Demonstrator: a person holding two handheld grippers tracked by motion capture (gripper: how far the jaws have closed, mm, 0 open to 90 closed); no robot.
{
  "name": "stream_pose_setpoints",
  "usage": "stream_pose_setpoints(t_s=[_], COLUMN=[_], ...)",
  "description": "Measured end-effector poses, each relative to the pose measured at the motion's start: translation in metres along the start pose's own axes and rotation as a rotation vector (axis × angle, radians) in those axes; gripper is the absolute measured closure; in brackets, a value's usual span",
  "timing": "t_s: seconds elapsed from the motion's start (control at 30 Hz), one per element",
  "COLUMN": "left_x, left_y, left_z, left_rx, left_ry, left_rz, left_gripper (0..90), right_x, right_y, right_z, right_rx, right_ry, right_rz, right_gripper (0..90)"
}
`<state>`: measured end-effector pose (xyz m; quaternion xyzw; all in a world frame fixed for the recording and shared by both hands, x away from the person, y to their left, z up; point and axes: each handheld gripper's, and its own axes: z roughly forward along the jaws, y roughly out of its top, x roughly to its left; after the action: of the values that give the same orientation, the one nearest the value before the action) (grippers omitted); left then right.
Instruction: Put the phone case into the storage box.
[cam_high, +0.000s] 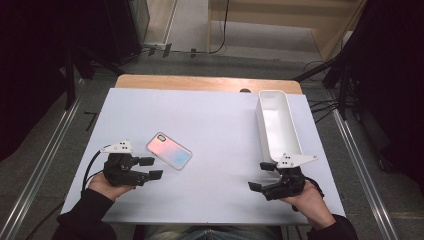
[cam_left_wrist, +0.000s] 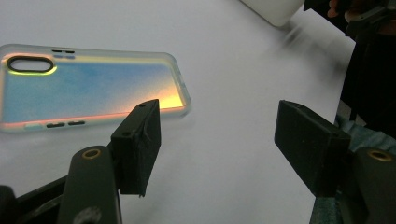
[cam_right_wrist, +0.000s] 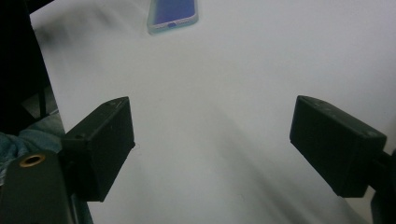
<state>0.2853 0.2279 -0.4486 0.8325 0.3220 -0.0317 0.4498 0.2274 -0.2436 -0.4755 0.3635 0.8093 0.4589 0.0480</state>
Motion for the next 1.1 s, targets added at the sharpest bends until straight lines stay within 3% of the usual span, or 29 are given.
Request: stream_pose_setpoints(t_s=[0.63,0.77,0.97,1.1], left_x=[0.0006,0.0008,0.0015,0.0025], left_y=[0.0001,0.0001,-0.0001,0.0000], left_z=[-0.0003,0.0001,-0.0007,-0.0018], left_rx=[0.004,0.005,0.002,0.004], left_ry=[0.002,0.003,-0.002,0.013], left_rz=[-0.006,-0.006,-0.011,-0.009], left_gripper=[31.7,31.7,31.7,31.7], right_x=[0.0006,0.0022,0.0038,0.0045], right_y=[0.0008,0.0054,0.0076,0.0086], right_z=[-0.0001,-0.0007,0.0011,0.0024], right_rx=[0.008,-0.027,-0.016,-0.015], right_ry=[-0.001,0.001,0.002,0.003], right_rz=[0.007,-0.002,0.004,0.000], right_gripper=[12.5,12.5,12.5,12.5])
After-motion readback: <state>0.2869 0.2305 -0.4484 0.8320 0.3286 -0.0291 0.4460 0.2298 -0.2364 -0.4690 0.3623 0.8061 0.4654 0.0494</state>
